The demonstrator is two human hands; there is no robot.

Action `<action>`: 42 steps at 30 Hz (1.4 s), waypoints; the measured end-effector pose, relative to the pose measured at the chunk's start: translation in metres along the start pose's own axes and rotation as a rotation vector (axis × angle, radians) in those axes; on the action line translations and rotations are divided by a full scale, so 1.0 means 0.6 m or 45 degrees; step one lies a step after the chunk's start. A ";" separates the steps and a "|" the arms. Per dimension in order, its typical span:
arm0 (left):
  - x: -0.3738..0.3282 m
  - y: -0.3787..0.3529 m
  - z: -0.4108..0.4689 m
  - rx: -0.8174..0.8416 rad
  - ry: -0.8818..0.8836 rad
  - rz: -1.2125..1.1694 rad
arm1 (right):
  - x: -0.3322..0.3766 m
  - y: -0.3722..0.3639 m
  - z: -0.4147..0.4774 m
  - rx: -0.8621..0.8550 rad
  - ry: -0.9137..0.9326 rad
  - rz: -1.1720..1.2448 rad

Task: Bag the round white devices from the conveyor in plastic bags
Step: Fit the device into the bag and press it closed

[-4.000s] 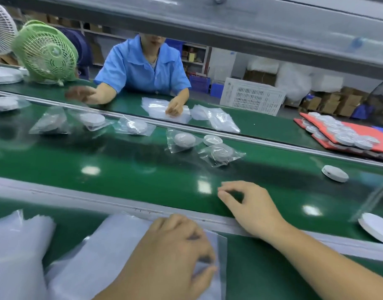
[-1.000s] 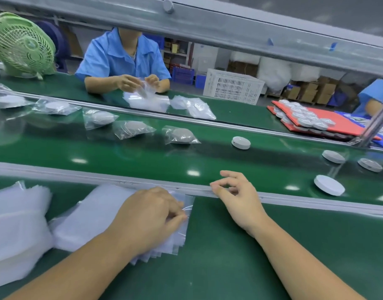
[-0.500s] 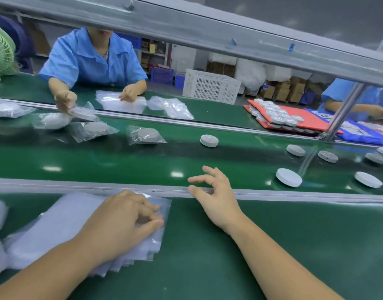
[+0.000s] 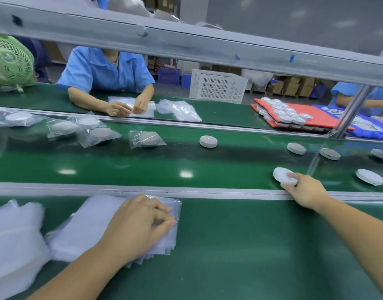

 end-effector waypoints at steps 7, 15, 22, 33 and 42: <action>0.005 0.002 0.002 0.001 0.043 -0.059 | 0.032 -0.027 0.025 -0.210 0.336 -0.315; 0.005 0.022 0.024 -0.096 0.219 -0.237 | 0.140 -0.031 -0.030 -0.490 0.474 0.303; 0.013 0.023 0.025 -0.187 0.453 -0.638 | 0.270 0.015 -0.281 -0.624 1.599 0.752; -0.095 0.052 0.015 -0.009 0.234 -1.059 | 0.287 0.043 -0.356 -0.216 0.760 1.657; -0.058 0.047 0.014 -0.517 0.373 -0.822 | 0.327 0.006 -0.292 -0.021 0.637 1.166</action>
Point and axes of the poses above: each hand's wrist, its own z-axis towards the middle knuckle, its own y-axis out of the back of the hand, x = y × z, the point moved 4 cm from there along z, towards the middle knuckle, and after that the axes turned 14 degrees about -x, right-handed, at the moved point
